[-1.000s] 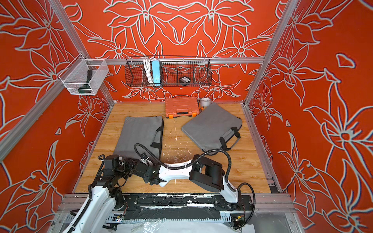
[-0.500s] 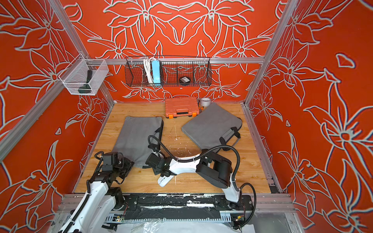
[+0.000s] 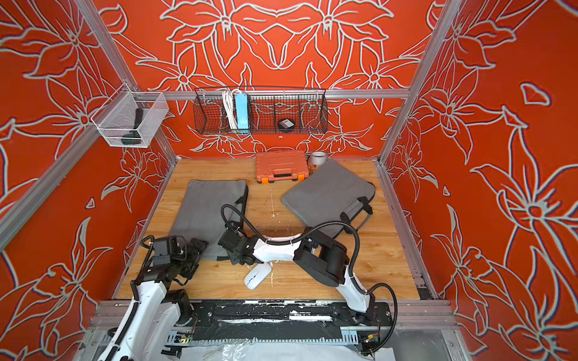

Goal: Put the mouse into the laptop bag
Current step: Zip the zipper on the zippered laptop bag.

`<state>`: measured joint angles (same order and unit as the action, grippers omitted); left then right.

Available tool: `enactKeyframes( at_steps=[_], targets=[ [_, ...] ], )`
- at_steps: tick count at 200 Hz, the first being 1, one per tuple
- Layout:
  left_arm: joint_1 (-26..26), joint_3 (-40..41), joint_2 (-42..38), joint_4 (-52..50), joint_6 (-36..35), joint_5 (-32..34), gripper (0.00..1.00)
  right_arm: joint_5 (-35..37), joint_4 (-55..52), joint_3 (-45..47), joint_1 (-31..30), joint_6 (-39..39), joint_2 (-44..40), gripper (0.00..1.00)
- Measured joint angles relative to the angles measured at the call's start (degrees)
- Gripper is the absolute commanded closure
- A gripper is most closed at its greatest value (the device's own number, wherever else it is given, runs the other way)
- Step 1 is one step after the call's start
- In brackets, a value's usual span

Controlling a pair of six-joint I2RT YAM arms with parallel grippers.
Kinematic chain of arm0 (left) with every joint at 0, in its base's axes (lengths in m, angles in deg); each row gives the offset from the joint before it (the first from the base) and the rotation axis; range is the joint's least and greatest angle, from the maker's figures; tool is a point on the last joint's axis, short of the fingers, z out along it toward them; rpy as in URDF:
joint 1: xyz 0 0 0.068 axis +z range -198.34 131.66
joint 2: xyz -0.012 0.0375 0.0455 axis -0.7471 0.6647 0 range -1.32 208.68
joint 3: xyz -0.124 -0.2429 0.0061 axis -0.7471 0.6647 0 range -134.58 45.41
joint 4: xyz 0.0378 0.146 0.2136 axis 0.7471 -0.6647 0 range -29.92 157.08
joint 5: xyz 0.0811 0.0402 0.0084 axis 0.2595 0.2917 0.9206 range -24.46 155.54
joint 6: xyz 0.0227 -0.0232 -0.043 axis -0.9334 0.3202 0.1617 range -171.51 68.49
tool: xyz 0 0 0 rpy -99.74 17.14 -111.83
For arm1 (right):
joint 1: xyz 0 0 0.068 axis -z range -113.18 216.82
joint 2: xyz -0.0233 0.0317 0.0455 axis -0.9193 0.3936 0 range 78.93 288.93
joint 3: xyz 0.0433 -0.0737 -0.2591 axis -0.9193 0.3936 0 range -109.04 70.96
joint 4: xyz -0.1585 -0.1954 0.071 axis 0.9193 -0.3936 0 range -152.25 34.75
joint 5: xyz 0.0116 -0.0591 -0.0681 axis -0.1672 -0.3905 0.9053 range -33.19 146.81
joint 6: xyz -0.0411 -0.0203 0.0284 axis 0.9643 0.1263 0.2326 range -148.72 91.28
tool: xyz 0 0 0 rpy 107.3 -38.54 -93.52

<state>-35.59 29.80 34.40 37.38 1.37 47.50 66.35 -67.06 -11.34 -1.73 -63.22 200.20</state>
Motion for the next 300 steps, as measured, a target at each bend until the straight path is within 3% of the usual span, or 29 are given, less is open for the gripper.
enactKeyframes(
  at_steps=[43,53,65,83,93,111,162,228,300],
  targets=[
    [0.0,3.0,-4.8,0.6,2.6,-5.3,0.03,-2.1,0.2,-6.6,-4.5,0.9,3.9,1.00],
    [0.0,3.2,-4.8,1.0,2.9,-5.9,0.07,-2.4,0.5,-6.6,-5.2,1.1,3.9,1.00],
    [0.1,3.4,-4.5,1.2,3.6,-6.4,0.22,-2.3,0.6,-6.6,-5.8,1.1,3.9,1.00],
    [0.0,4.2,-3.5,0.7,3.5,-6.1,0.68,-2.3,1.2,-6.1,-5.8,1.1,3.9,1.00],
    [0.1,4.7,-3.1,0.2,3.7,-5.7,0.86,-2.0,1.3,-5.7,-5.7,1.0,3.9,1.00],
    [0.1,4.9,-3.1,0.7,3.9,-5.6,1.00,-1.9,1.5,-4.8,-5.2,0.6,3.9,1.00],
    [0.1,3.4,-3.1,-0.9,3.4,-4.7,1.00,-2.1,1.4,-4.7,-1.6,-1.4,3.9,1.00],
    [0.0,-2.7,-5.9,-10.1,0.7,-4.1,1.00,-2.5,-6.4,-14.7,10.5,-1.9,8.5,1.00],
    [0.8,-9.5,4.8,-15.0,-6.7,-6.0,1.00,-1.6,-11.5,-16.2,19.1,-2.0,8.8,1.00]
  ],
)
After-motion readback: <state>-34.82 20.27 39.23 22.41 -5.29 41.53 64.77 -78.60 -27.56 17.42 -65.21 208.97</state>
